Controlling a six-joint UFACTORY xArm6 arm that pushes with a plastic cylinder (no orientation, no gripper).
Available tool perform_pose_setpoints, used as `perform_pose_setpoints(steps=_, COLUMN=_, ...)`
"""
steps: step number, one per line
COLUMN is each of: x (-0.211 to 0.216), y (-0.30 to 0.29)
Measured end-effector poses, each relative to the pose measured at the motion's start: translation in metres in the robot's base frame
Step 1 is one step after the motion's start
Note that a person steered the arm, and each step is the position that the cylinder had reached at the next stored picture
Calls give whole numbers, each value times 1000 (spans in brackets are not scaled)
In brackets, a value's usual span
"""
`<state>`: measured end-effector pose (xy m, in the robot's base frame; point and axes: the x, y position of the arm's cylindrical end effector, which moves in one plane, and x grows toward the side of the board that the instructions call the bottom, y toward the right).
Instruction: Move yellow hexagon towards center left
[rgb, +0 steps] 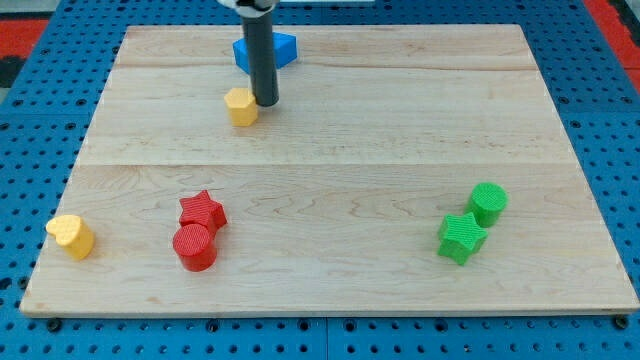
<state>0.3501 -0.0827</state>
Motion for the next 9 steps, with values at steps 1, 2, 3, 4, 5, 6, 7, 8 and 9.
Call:
perform_pose_setpoints(steps=1, x=4, y=-23)
perform_pose_setpoints(steps=2, x=-2, y=20)
perform_pose_setpoints(steps=3, x=-5, y=52)
perform_pose_setpoints(steps=4, x=-13, y=28)
perform_pose_setpoints(steps=5, x=-4, y=-43)
perform_pose_setpoints(steps=6, x=48, y=-47)
perform_pose_setpoints(steps=7, x=46, y=-56)
perform_pose_setpoints(steps=8, x=54, y=-48)
perform_pose_setpoints(steps=9, x=67, y=-89)
